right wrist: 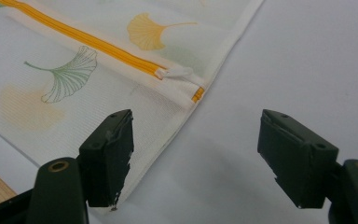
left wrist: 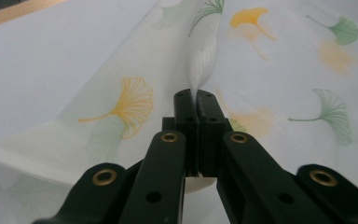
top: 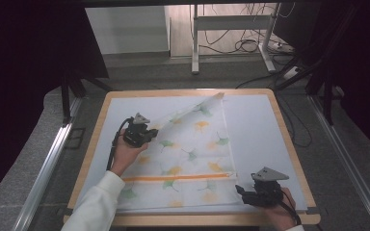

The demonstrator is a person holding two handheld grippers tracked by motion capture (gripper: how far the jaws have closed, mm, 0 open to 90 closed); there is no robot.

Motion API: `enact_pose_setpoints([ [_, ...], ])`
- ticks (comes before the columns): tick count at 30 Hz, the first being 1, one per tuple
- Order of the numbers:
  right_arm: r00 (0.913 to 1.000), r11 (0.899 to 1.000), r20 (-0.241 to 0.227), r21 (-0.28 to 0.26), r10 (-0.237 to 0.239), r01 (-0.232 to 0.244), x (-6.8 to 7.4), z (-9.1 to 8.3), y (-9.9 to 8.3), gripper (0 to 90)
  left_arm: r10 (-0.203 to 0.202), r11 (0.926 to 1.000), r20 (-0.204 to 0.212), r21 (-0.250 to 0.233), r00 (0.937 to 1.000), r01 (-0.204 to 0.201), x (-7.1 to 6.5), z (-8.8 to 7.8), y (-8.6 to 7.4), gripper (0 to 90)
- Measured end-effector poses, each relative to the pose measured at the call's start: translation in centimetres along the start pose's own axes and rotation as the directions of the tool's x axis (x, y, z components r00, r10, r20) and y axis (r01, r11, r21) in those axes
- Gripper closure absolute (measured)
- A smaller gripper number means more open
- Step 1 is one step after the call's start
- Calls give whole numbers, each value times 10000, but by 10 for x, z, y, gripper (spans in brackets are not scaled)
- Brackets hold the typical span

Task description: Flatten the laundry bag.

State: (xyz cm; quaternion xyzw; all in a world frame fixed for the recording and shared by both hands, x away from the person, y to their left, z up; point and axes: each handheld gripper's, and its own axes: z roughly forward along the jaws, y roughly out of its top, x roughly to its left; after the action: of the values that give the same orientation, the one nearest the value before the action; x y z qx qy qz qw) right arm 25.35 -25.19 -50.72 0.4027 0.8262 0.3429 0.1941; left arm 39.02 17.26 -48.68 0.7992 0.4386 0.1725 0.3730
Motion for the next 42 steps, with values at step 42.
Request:
enact_pose_setpoints([
  [42,9998,9996,-119,243,131,-128,-1,6,-1,263,-1474,9885,-1031,-494,9837,1430,75,23,10,881],
])
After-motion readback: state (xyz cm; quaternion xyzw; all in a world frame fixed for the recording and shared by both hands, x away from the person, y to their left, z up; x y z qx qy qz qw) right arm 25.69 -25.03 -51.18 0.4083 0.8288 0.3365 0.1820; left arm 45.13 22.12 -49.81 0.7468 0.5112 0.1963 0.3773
